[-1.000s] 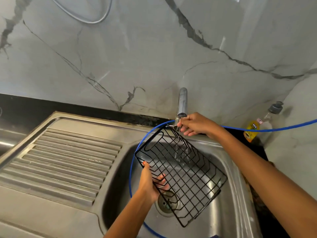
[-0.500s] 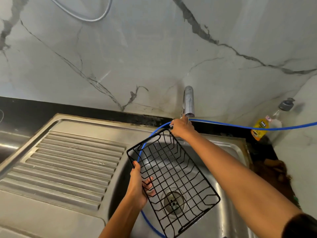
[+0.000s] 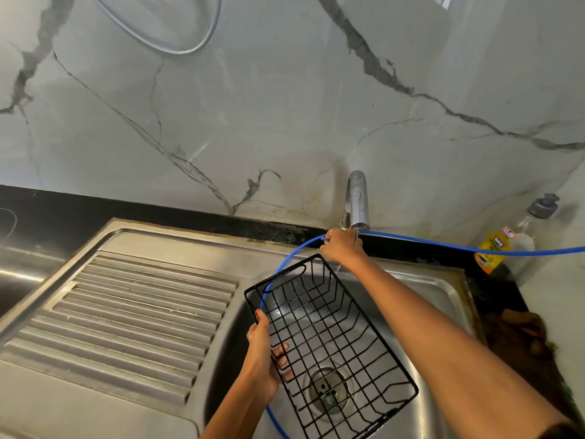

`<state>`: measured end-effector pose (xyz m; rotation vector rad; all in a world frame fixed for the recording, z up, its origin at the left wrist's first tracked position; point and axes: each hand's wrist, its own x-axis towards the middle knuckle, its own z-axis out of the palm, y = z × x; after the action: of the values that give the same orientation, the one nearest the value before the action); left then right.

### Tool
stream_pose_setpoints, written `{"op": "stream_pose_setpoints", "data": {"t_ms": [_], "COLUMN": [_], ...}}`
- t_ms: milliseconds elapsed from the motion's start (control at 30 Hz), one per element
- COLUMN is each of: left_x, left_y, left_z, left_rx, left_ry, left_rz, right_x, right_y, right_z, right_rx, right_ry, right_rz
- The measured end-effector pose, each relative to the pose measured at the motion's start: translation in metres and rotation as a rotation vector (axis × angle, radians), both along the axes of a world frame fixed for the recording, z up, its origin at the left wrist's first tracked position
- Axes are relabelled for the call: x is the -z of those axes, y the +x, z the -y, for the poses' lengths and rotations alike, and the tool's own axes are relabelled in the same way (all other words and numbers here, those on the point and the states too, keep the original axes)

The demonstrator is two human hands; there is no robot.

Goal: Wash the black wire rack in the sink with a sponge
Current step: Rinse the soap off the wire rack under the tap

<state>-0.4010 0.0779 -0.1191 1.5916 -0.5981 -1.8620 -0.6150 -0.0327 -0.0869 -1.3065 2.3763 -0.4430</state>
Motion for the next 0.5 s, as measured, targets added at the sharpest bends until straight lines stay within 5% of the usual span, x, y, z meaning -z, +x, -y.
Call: {"op": "stream_pose_setpoints", "data": {"t_ms": [333, 500], "left_x": [0.003, -0.003], "left_y": [-0.004, -0.012], "left_z": [0.001, -0.003], "left_rx": [-0.022, -0.041], "left_ry": [0.042, 0.053], "left_rz": [0.014, 0.042], "right_x": [-0.002, -0.027], "right_y": [-0.015, 0.0], "right_z": [-0.02, -0.03], "right_rx": [0.406, 0.396], "right_ry": [-0.368, -0.288], "right_rz": [0.96, 0.88]}}
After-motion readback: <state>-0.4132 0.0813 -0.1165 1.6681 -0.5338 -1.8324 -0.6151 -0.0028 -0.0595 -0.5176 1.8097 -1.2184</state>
